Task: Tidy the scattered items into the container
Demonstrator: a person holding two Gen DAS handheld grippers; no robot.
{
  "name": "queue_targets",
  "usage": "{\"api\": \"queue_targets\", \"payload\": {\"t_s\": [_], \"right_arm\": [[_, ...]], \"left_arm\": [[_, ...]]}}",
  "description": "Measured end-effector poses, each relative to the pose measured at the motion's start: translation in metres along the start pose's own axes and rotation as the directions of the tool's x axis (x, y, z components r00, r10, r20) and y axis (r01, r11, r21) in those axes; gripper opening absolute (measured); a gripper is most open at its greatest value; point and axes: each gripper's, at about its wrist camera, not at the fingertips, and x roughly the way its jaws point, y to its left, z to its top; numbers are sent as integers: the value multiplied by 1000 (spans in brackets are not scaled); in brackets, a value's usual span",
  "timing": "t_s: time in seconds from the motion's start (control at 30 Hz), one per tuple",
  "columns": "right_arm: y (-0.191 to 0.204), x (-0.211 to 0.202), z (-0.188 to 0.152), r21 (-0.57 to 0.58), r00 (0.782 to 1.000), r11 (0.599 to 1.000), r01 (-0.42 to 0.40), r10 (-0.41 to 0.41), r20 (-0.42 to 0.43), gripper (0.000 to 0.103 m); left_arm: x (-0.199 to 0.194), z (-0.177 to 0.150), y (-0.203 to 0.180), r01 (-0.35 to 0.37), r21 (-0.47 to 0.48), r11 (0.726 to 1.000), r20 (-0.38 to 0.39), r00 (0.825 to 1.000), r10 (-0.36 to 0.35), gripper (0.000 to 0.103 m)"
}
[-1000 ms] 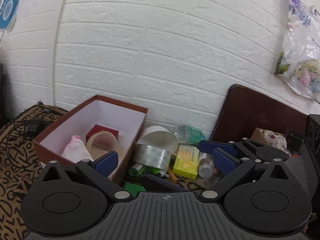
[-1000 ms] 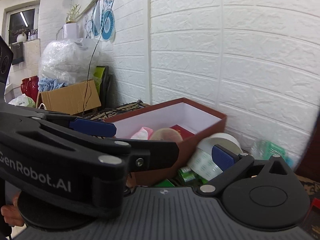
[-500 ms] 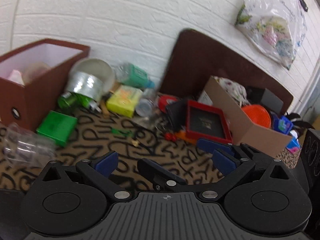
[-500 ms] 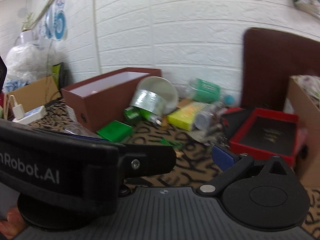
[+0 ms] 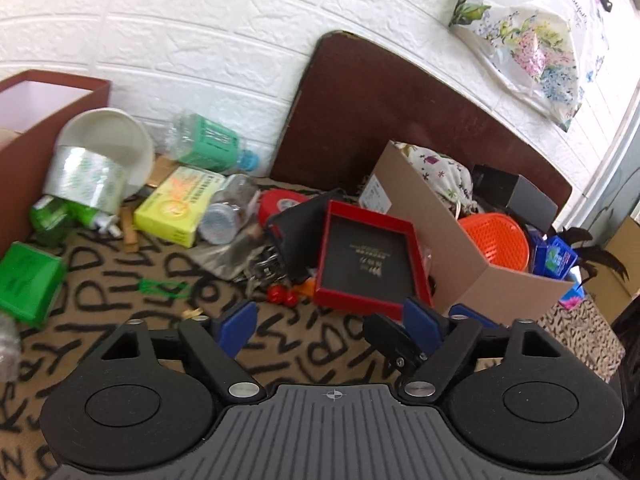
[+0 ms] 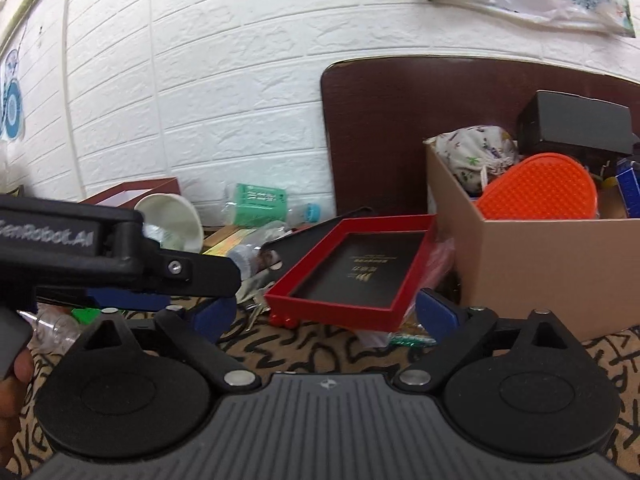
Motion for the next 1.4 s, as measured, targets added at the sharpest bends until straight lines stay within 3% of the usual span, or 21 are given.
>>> {"api": "queue_targets", "payload": {"t_s": [0.1,0.17,0.27,0.4,0.53,0.63,0.73,0.77,0.83,1.13,1.4], "right_arm": [[-5,4,2,17,1000,1000,6,-6,4,89],[-9,6,1,29,1000,999,14,-14,2,78],[-19,7,0,80,1000,997,22,-22,1,65],[-30,11,-2,144,999,989,38,-37,-7,59],[-34,20,-4,166,999,986,23,-17,-34,41],[-34,23,-6,162,999,986,26,-19,-43,32],[-36,24,-7,151,998,988,29,-20,-55,19],[-38,24,-7,156,998,987,22,-13,-60,19],[-39,24,-8,163,997,987,13,-1,-71,18],[-19,7,-24,137,982,989,-62,85,-169,18],[13,-17,-52,142,941,977,-158,192,-277,18]], "left_arm": [[17,11,-2,-4,-2,1000,-18,1000,4,70],[28,17,0,-11,-6,1000,-40,999,11,52],[39,21,5,-26,-17,1000,-60,998,25,51],[51,22,10,-28,-38,999,-74,997,25,48],[69,21,4,-28,-14,1000,-105,994,26,46],[83,18,4,-46,-2,999,-139,989,45,37],[90,13,9,-68,-13,998,-156,986,65,17],[89,12,11,-67,-22,997,-155,986,63,10],[86,9,14,-71,-28,997,-153,986,66,7],[35,-26,15,-159,3,987,-174,972,157,8],[-22,-75,40,-236,-96,967,-220,953,210,8]]}}
